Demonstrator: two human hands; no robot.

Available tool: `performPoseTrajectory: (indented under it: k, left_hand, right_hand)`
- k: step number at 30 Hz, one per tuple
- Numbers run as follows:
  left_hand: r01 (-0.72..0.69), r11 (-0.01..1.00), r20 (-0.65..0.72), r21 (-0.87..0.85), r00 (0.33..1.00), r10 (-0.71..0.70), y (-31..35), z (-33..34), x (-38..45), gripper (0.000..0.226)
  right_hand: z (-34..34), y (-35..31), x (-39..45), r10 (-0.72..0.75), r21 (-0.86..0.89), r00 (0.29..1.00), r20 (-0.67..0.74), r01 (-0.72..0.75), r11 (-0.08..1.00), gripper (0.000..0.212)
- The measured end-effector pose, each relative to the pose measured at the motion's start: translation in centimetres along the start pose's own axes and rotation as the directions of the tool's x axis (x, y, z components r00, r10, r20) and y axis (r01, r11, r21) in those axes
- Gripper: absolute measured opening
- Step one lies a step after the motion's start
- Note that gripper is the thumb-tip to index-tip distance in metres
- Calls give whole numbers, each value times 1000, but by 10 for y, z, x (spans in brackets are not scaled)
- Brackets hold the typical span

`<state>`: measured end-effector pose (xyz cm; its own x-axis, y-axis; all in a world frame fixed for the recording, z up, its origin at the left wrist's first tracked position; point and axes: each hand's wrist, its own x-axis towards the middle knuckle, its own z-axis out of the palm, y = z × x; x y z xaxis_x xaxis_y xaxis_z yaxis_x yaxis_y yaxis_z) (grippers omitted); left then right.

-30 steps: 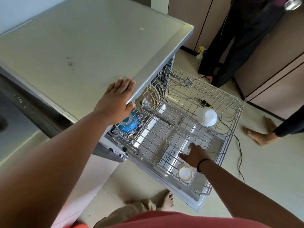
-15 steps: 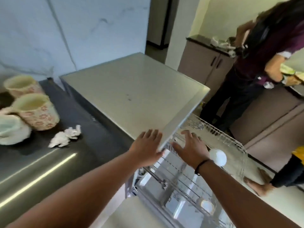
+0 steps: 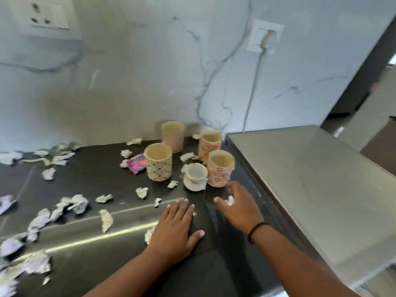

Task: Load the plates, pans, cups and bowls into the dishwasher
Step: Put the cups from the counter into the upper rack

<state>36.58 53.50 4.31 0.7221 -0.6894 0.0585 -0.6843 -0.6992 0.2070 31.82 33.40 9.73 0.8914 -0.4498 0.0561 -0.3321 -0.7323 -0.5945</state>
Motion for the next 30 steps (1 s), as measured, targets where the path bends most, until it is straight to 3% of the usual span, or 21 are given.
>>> performPoseTrajectory:
  k: [3,9,16,21,24,30]
  left_hand:
    - [101,995,2,-10,995,-101,-15,3,-5,91]
    - [153,987,7,-55,988,-153,-16,6,1,95]
    - [157,987,31,-39,987,-156,-14,6,3,95]
    - [157,987,55,-19,986,-156,-13,5,2,94]
    - [155,988,60,-16,986,-153,-14,6,3,94]
    - [162,987,53,-19,986,-161,-15,8,4,96]
  right_hand:
    - [30,-24,14,-26,36,998,52,24,999,57]
    - [55,-45,32,-103,86,994,-33,105,991,73]
    - [68,-63,55,-15,140,1000,-18,17,990,99]
    - [75,-66,73,100,165,995,19,-102,981,88]
    - [71,-62,76,90,168,996,7,-90,982,74]
    - [57,-61,55,-1,216,1000,5,0,976,65]
